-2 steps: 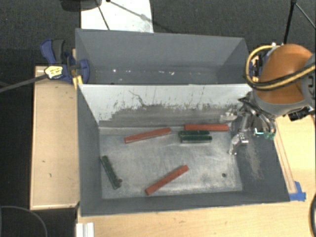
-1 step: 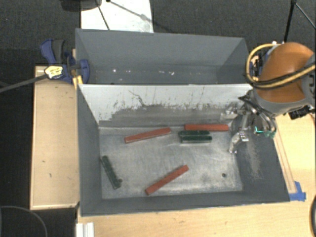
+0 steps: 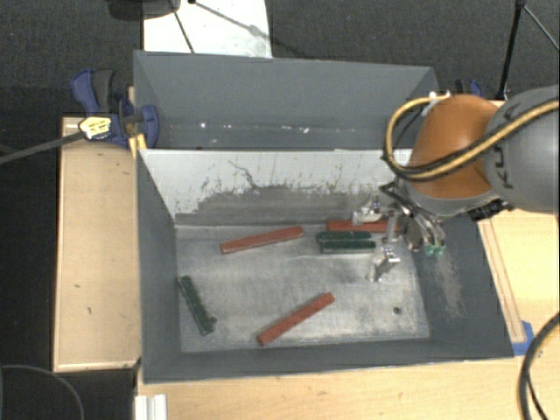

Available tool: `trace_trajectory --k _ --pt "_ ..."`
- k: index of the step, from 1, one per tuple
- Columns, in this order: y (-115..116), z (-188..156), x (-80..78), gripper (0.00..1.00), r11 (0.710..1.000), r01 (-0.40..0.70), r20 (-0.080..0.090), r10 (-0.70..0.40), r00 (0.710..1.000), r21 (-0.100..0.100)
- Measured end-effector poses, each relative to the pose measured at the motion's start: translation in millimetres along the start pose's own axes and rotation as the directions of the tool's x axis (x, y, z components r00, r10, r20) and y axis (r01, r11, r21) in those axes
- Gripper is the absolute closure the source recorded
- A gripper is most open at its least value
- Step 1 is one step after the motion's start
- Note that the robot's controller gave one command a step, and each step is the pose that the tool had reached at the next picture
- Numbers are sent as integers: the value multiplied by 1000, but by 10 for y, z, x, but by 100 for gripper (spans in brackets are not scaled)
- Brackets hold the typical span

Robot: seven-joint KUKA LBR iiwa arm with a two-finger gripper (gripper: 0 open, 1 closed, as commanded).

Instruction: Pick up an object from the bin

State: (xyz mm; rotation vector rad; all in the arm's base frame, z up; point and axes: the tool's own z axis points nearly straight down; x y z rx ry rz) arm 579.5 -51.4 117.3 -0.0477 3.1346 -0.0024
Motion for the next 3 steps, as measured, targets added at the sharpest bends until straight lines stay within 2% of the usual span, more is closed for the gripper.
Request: trace_trajectory --k 1,2,3 --pt "-158 357 -73 100 967 -253 25 253 967 -10" --pt "-158 357 -72 100 968 -252 25 252 967 -10" --pt "-352 -1115 -135 100 969 -247 -3 247 969 0"
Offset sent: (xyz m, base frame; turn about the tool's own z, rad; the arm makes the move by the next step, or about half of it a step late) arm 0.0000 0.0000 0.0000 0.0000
